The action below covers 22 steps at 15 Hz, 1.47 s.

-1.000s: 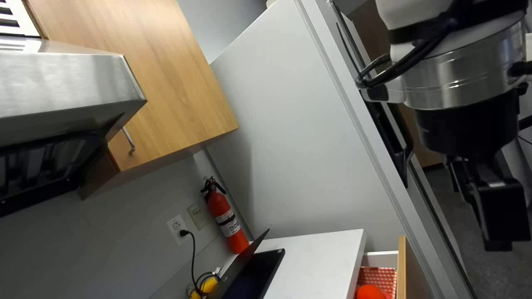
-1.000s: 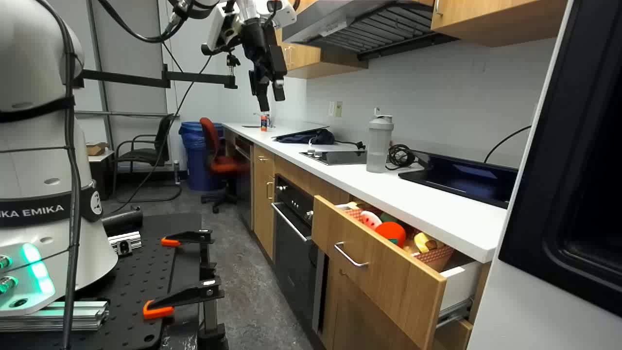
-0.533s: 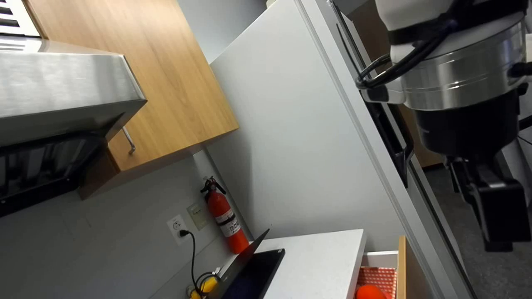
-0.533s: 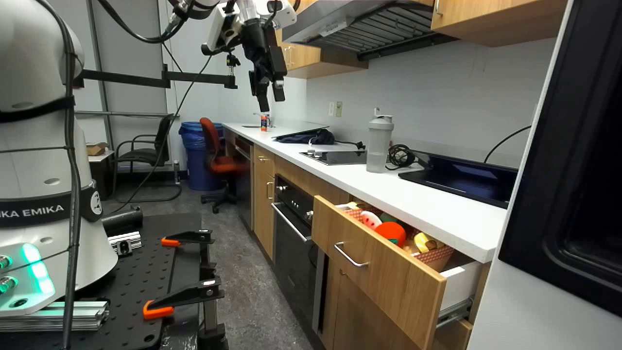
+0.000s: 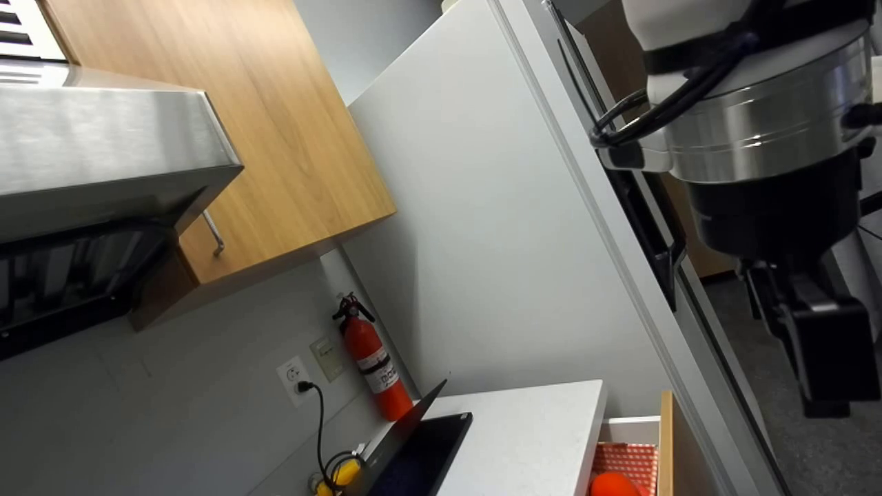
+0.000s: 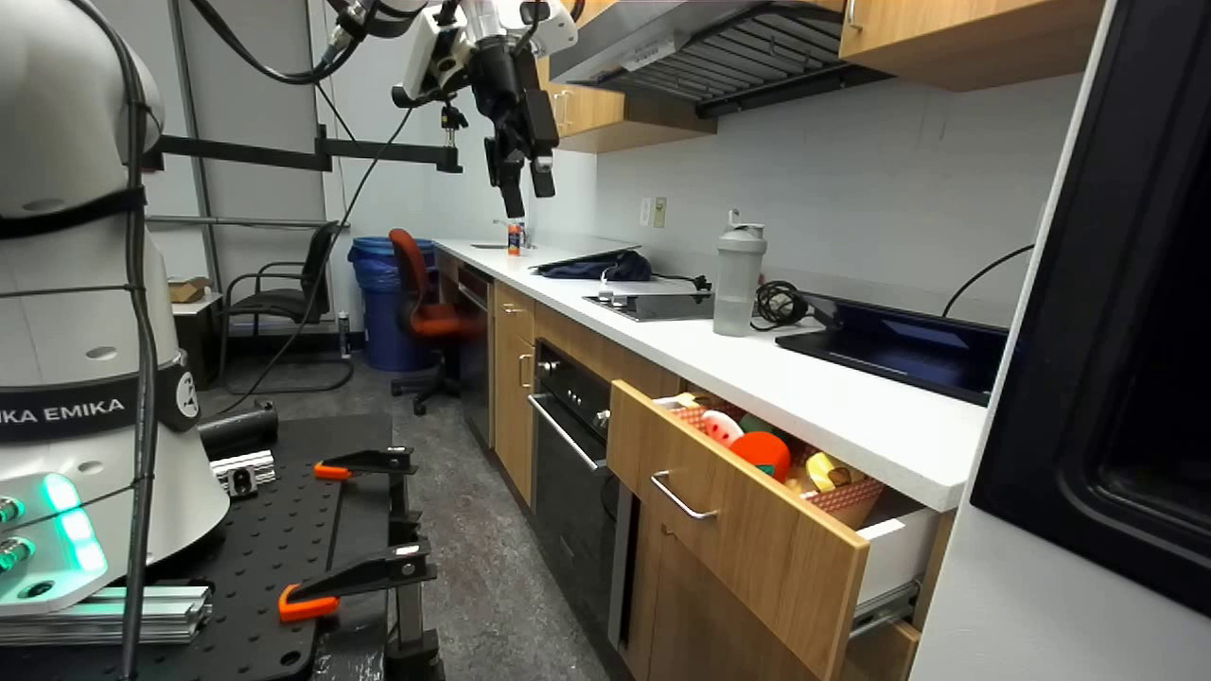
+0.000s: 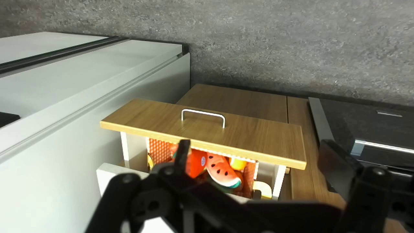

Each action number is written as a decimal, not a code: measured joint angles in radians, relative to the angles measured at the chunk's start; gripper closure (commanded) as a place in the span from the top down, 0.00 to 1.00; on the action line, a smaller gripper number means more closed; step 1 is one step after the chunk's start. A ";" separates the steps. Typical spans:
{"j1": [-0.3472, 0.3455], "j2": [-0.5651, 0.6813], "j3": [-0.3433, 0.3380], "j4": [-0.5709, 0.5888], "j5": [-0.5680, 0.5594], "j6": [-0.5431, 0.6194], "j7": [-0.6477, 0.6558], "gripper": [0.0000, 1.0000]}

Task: Move the watermelon and the orange plush toys from the drawer to the counter then close the drawer

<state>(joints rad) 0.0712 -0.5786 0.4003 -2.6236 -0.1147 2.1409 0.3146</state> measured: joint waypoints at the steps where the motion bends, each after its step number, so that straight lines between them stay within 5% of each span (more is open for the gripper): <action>1: 0.000 0.000 0.000 0.000 0.000 0.000 0.000 1.00; 22: 0.021 0.124 -0.070 -0.004 -0.004 0.044 0.004 1.00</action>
<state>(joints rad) 0.0923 -0.4547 0.3299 -2.6272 -0.1185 2.1852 0.3186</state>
